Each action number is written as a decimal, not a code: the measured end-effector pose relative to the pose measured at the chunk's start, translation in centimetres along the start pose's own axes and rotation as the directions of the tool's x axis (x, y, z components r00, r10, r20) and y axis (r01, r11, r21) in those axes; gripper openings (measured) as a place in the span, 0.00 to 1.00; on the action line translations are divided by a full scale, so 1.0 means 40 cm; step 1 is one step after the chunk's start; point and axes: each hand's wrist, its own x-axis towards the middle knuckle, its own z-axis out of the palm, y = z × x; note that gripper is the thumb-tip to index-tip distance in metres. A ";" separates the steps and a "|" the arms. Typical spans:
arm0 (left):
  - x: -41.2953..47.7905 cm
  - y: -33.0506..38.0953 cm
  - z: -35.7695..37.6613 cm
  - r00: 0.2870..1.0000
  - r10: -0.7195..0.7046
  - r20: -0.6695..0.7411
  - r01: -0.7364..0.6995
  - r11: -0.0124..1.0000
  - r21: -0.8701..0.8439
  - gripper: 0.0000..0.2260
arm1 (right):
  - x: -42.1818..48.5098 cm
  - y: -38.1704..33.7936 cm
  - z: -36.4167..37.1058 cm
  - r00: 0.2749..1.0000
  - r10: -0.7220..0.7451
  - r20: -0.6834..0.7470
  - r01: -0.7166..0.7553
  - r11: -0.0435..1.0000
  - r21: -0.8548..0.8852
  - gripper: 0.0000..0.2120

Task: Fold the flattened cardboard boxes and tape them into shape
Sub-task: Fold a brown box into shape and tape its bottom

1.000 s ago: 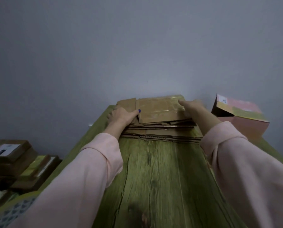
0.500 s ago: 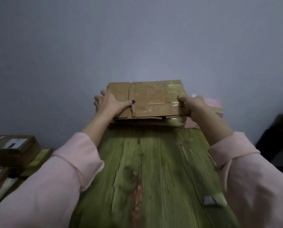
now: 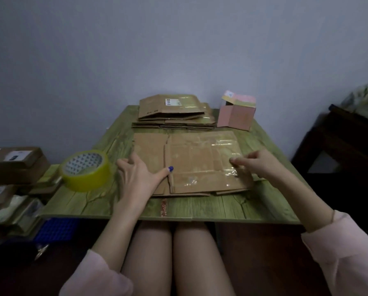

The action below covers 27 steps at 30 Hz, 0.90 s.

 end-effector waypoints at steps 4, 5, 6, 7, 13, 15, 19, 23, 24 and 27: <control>-0.034 -0.031 0.014 1.000 0.007 -0.029 -0.007 1.000 -0.006 0.46 | -0.019 0.072 -0.013 0.982 -0.123 0.141 0.157 0.952 -0.264 0.15; -0.036 -0.035 0.014 0.999 0.006 -0.035 -0.007 1.000 -0.017 0.47 | -0.027 0.086 -0.019 0.976 -0.140 0.164 0.186 0.931 -0.315 0.16; -0.034 -0.040 0.016 0.999 0.006 -0.043 -0.007 1.000 -0.025 0.47 | -0.029 0.099 -0.024 0.975 -0.144 0.167 0.197 0.907 -0.372 0.17; -0.030 -0.043 0.018 0.999 0.009 -0.052 -0.010 1.000 -0.023 0.47 | -0.029 0.112 -0.026 0.979 -0.147 0.144 0.195 0.882 -0.428 0.18; -0.026 -0.040 0.027 0.998 0.020 -0.058 -0.016 0.998 0.066 0.44 | 0.000 0.153 -0.043 0.970 -0.040 -0.240 -0.069 0.902 -0.427 0.15; -0.023 -0.040 0.029 0.999 0.015 -0.044 -0.011 0.996 0.092 0.44 | 0.022 0.158 -0.046 0.974 -0.004 -0.225 -0.084 0.921 -0.380 0.17; -0.020 -0.039 0.030 1.000 0.004 -0.009 -0.002 0.986 0.169 0.43 | 0.018 0.144 -0.020 0.951 -0.107 -0.290 -0.029 0.904 -0.427 0.20; -0.021 -0.031 0.028 1.000 0.000 0.031 -0.006 0.982 0.190 0.42 | -0.044 0.093 0.018 0.931 -0.267 -0.248 0.204 0.946 -0.253 0.19; -0.021 -0.030 0.026 0.999 0.000 0.040 -0.008 0.983 0.181 0.42 | -0.059 0.080 0.030 0.960 -0.239 -0.148 0.208 0.958 -0.199 0.21; -0.021 -0.024 0.017 0.998 -0.004 0.068 -0.005 0.993 0.122 0.40 | -0.074 0.065 0.054 0.972 -0.235 -0.029 0.230 0.966 -0.122 0.23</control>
